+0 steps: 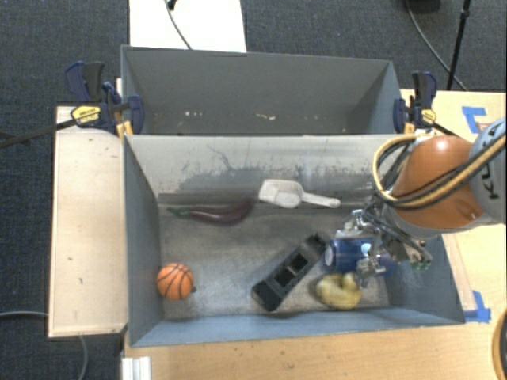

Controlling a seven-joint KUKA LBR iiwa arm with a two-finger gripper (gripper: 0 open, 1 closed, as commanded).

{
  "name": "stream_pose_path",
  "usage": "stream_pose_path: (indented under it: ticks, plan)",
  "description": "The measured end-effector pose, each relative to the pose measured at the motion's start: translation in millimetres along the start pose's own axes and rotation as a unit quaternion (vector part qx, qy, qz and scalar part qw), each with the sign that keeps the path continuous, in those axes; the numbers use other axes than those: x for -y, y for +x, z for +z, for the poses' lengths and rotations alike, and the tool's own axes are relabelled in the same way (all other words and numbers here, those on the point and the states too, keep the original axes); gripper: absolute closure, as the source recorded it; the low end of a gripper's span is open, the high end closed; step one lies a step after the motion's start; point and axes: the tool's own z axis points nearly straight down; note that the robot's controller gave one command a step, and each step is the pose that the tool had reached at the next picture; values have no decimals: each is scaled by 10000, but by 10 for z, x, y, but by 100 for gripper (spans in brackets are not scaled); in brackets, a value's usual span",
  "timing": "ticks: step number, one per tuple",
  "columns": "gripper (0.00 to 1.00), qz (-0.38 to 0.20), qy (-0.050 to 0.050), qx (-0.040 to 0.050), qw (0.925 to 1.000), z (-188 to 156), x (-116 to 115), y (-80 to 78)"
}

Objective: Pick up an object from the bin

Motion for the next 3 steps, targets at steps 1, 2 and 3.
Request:
stream_pose_path:
  ticks: [1, 2, 3]
  plan:
    - [100, -18, -1, 1, 10000, 0, -2, -1]
    - [100, -20, -1, 2, 10000, 0, -3, -2]
    - [100, -41, -1, 2, 10000, 1, -4, -2]
